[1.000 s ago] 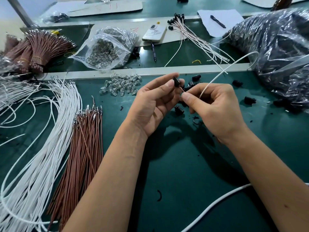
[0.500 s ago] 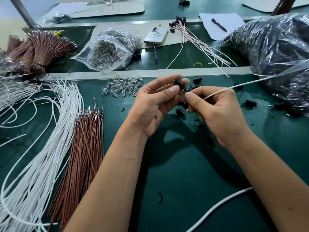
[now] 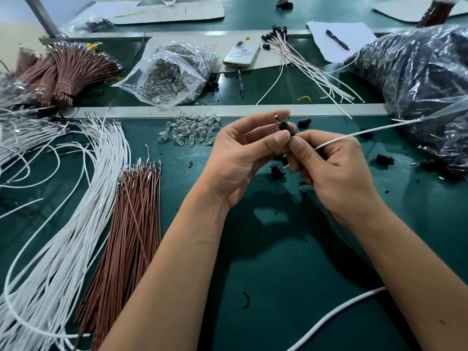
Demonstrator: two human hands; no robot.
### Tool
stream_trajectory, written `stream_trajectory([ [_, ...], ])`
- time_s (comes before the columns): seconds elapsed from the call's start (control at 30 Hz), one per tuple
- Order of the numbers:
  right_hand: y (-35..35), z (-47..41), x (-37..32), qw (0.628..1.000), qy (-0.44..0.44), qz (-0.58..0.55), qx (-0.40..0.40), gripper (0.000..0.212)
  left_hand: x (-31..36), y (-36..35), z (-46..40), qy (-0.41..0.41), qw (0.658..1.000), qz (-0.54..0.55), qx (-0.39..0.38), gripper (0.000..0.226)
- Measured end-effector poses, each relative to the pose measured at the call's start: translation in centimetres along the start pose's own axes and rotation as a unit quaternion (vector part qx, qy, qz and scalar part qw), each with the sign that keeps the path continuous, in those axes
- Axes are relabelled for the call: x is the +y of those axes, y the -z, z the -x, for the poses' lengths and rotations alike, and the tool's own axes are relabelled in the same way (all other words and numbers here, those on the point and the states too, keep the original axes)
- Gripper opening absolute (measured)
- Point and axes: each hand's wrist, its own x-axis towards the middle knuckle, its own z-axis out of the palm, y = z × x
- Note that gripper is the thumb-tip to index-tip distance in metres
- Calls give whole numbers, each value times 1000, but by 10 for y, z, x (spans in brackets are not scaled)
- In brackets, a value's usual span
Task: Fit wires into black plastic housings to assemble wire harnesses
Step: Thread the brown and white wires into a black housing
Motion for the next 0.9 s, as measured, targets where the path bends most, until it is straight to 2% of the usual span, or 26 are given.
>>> stream_trajectory([
  [0.17, 0, -1, 1, 1000, 3, 9, -4, 24, 2, -1, 0, -15, 1000, 1, 18, 22],
  [0.47, 1, -1, 2, 1000, 12, 18, -4, 19, 6, 0, 0, -46, 997, -26, 48, 28],
  [0.67, 3, -1, 2, 1000, 18, 10, -1, 16, 6, 0, 1, -66, 997, -27, 27, 26],
  [0.9, 3, -1, 0, 999, 34, -2, -7, 17, 7, -3, 1, -58, 997, -42, 9, 34],
])
